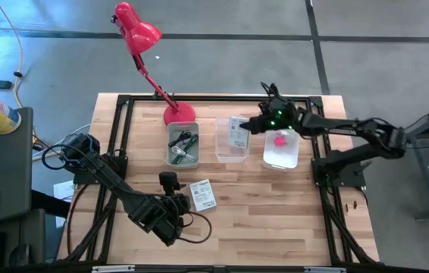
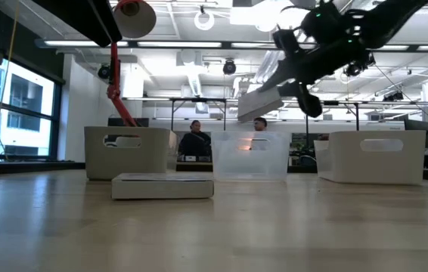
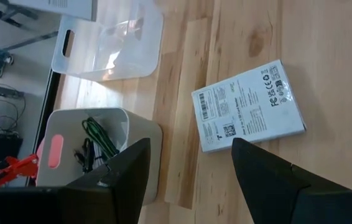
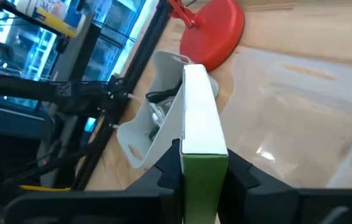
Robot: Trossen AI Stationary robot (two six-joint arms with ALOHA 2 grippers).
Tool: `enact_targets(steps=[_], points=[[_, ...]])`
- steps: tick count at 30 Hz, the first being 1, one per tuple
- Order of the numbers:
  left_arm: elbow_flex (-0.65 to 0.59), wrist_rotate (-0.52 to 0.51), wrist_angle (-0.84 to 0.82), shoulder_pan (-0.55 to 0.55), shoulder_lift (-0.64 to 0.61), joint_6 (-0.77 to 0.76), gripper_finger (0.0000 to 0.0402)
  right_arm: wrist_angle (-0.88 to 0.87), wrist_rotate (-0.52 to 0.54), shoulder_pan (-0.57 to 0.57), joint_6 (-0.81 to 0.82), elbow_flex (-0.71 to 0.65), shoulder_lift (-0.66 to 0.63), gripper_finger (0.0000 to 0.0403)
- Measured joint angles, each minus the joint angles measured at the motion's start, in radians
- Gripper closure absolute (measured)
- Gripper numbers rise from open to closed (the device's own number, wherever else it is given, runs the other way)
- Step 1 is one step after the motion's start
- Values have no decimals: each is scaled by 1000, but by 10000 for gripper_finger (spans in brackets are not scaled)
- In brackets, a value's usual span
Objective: Pick and place items into bin
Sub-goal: Put the right card reader box into the transparent bin
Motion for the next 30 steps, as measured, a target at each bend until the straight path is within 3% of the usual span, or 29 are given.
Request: enact_targets(steps=[14,22,30], points=[[0,-23,-36,0,0,-72,186,-281,-63,-33,-158,308,316,346],[0,-29,-63,0,0,-99,186,-374,3,-20,-157,322,366,352],[0,-44,-79,0,0,-100,186,-347,12,-18,-152,322,366,329]])
